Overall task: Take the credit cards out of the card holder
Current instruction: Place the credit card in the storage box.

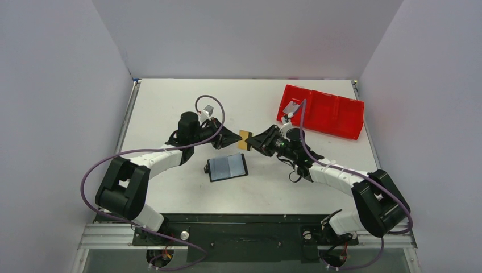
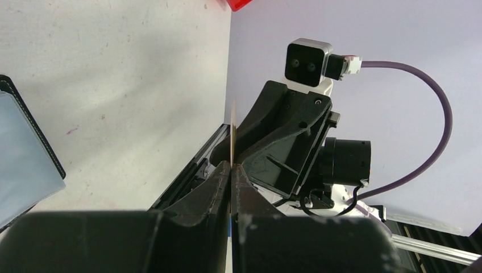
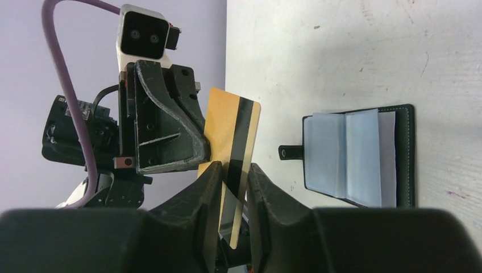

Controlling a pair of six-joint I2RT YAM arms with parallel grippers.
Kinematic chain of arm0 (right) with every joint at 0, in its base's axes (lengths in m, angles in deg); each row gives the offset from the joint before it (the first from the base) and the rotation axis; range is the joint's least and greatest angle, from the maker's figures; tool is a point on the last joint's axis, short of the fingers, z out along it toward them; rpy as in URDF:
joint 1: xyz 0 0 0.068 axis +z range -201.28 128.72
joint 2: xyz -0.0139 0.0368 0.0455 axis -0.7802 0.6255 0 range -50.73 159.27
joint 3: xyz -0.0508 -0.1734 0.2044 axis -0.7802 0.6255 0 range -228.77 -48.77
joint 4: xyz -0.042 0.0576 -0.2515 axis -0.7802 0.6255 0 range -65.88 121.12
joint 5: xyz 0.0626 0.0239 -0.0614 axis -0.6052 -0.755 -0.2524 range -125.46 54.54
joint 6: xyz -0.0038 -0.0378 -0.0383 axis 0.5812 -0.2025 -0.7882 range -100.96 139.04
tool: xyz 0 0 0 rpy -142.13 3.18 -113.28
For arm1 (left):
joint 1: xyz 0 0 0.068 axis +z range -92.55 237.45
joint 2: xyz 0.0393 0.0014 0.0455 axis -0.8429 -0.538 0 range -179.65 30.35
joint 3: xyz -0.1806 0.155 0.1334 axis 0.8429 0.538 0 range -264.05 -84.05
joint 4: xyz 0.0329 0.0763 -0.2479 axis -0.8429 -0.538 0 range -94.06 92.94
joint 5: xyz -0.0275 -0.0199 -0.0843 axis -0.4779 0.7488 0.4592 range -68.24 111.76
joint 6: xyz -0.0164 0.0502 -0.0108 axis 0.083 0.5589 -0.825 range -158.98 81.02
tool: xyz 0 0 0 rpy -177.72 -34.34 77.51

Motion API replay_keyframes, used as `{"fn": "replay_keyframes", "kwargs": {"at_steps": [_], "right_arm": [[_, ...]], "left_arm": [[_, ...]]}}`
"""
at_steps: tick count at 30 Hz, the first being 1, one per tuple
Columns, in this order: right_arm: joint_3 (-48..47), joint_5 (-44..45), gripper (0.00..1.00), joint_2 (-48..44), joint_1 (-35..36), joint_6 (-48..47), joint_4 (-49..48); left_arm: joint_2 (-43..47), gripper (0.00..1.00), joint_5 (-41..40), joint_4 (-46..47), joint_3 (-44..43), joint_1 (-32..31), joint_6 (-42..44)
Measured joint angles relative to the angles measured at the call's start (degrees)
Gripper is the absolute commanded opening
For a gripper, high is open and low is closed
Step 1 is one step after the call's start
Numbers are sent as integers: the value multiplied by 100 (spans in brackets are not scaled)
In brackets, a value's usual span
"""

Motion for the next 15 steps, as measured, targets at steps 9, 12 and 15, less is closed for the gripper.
{"fn": "replay_keyframes", "kwargs": {"at_steps": [9,12,15], "right_arm": [[-79,26,0,-155,-9,17,55],[-155,142,0,-247,-4,-227,470],[-254,337,0,-352,-4,-518,1051]], "left_arm": [[2,31,39,-162,-4,26,168],[50,37,2,-737,-83,13,535],[120,41,-203,-1620,-358,13,1104]]}}
